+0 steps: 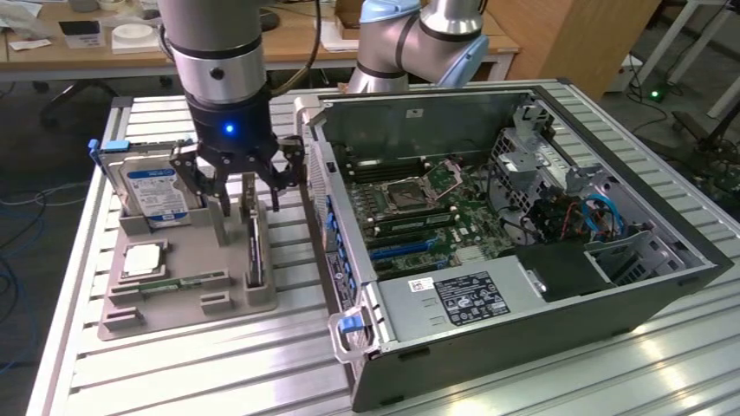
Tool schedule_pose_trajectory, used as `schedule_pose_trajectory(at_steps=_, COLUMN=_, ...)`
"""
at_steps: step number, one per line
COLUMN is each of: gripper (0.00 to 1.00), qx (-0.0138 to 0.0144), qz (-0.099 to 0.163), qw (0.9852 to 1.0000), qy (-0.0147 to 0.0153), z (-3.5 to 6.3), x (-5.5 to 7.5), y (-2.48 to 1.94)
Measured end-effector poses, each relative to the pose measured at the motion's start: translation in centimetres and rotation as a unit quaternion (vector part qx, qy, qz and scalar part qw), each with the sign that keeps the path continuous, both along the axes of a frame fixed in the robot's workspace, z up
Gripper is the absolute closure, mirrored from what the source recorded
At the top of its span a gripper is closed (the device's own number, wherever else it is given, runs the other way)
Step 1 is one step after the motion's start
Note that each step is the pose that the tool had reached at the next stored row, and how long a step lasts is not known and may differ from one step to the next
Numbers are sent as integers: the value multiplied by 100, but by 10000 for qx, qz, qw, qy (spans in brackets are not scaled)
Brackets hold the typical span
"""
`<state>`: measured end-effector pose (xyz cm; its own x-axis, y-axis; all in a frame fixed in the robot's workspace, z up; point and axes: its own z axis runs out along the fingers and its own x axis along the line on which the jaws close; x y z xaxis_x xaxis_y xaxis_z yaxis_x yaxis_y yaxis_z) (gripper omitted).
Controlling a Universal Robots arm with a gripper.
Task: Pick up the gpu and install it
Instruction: 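Pick up the gpu and move the gpu toward the slot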
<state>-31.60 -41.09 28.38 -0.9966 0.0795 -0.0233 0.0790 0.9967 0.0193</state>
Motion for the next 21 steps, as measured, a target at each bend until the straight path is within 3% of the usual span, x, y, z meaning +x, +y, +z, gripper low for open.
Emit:
schedule_pose_trajectory(at_steps=4, gripper=35, qx=0, qz=189, qw=9998, qy=29, z=-70, x=-1, y=-3)
schedule_pose_trajectory(at_steps=21, gripper=35, qx=-6, qz=190, qw=9998, qy=32, z=-254, x=-1, y=-30)
